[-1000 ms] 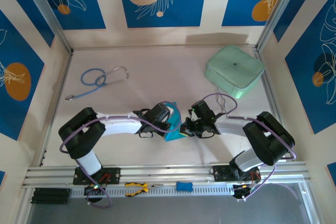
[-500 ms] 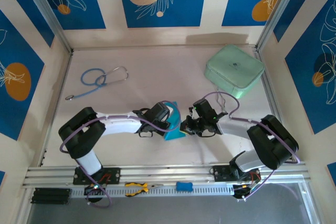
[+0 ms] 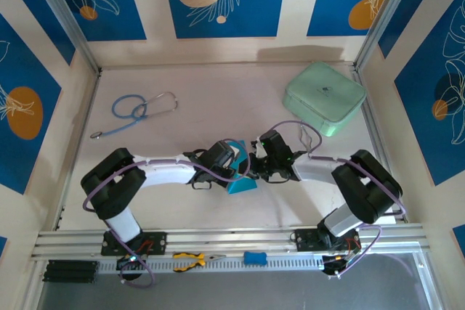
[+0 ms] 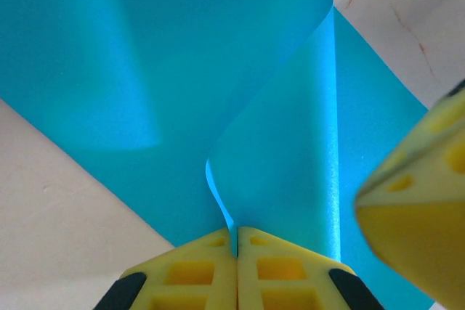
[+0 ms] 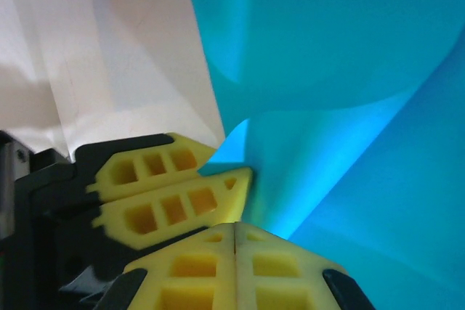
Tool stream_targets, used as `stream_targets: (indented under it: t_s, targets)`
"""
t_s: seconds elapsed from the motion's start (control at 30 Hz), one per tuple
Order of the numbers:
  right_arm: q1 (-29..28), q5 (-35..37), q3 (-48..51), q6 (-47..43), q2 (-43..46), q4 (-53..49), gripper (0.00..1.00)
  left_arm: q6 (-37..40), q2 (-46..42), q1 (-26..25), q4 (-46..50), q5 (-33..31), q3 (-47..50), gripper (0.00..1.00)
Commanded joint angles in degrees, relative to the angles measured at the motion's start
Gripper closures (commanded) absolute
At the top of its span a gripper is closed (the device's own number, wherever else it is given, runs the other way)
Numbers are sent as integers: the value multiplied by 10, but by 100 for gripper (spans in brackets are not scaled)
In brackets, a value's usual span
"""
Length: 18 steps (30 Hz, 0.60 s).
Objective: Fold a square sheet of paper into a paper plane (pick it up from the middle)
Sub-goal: Fold the paper at the center of the table.
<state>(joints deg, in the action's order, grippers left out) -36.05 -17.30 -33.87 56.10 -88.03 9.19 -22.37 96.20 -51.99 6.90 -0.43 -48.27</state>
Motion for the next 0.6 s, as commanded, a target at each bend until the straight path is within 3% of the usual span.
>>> stream_targets:
  t_s: [0.0, 0.57]
  targets:
    - [-4, -8, -11, 14, -18, 28, 100, -1, 6, 7, 2, 10, 3, 91]
    - [-8, 3, 3, 25, -60, 69, 100, 2, 13, 8, 0, 17, 0, 91]
